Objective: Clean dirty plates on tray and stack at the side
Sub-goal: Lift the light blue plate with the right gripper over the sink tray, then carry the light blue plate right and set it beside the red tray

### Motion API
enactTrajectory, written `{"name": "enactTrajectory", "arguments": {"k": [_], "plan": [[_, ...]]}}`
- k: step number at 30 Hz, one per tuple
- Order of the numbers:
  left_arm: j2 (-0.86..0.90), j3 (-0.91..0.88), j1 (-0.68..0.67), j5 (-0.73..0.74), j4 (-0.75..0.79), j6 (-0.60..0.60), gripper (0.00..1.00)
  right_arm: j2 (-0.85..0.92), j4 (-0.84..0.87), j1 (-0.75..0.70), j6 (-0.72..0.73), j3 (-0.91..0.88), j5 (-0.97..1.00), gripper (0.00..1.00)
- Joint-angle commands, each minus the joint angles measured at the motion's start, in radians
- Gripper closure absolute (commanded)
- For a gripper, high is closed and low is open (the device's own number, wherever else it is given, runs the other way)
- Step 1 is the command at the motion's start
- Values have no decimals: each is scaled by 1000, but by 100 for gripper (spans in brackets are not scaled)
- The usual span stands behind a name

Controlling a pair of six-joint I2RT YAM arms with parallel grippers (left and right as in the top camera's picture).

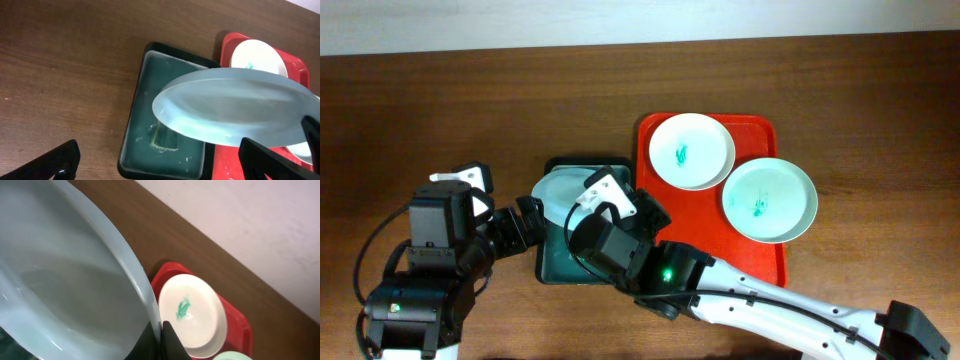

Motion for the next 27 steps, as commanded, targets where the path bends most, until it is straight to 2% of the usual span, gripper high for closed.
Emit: {"name": "enactTrajectory", "arguments": {"k": [1, 17, 18, 19, 20, 21, 23, 25, 27], "plan": [[-3, 16, 4, 4, -1, 6, 1, -21, 3, 26, -11, 23, 114, 96], [-3, 16, 4, 4, -1, 6, 1, -21, 2, 21, -6, 22, 143, 96], [-3, 16, 4, 4, -1, 6, 1, -20, -25, -1, 87, 21, 138, 96], [-3, 16, 4, 4, -1, 6, 1, -19, -75, -39, 243, 20, 111, 96], [-3, 16, 4, 4, -1, 6, 1, -16, -132, -97, 403, 20, 6, 96], [-3, 16, 4, 4, -1, 6, 1, -14, -161, -159, 472, 20, -150, 96], [-3, 16, 4, 4, -1, 6, 0, -21, -166, -324, 429, 23, -679, 96], [-3, 16, 4, 4, -1, 6, 1, -63, -173, -502, 409, 36, -1076, 96], [-3, 16, 4, 4, -1, 6, 1, -121, -172, -634, 409, 40, -1256, 96]]}}
